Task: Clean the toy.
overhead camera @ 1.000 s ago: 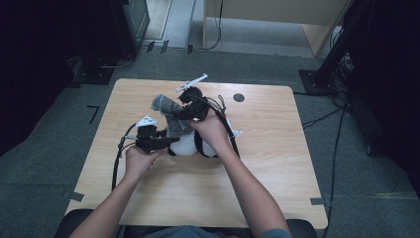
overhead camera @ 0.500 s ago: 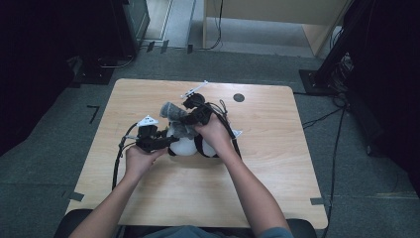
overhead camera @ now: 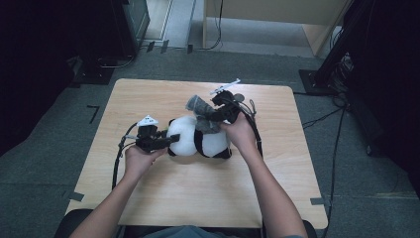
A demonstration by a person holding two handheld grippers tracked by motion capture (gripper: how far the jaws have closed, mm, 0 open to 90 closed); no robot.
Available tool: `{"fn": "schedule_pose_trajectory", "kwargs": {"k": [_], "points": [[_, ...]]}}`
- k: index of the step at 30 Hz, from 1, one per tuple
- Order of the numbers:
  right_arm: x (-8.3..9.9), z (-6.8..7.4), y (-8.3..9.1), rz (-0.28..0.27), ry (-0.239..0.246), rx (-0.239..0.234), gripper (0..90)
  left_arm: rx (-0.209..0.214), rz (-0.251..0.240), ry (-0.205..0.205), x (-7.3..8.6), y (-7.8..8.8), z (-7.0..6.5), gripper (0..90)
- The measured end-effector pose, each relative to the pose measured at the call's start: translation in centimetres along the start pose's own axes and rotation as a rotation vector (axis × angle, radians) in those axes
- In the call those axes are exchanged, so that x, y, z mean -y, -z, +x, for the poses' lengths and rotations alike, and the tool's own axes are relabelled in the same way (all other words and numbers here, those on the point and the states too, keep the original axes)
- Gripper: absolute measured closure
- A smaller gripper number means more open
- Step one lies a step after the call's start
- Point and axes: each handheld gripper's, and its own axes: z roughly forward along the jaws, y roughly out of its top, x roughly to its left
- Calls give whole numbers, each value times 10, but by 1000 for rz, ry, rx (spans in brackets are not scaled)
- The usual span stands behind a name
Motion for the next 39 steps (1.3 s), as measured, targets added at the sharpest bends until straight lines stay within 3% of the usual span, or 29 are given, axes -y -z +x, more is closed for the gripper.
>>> {"fn": "schedule_pose_trajectory", "kwargs": {"k": [14,21,27,33,39], "points": [[41,-45,34,-18,-105,69,764,7,-5,2,1,0,1,535],[66,-59,25,-12,-170,68,767,12,-14,4,2,0,2,533],[82,-67,9,30,-217,52,770,16,-19,8,3,0,2,533],[88,-72,0,55,-225,52,769,19,-22,7,3,0,3,526],[77,-69,26,-21,-211,68,769,20,-24,9,4,0,3,520]]}}
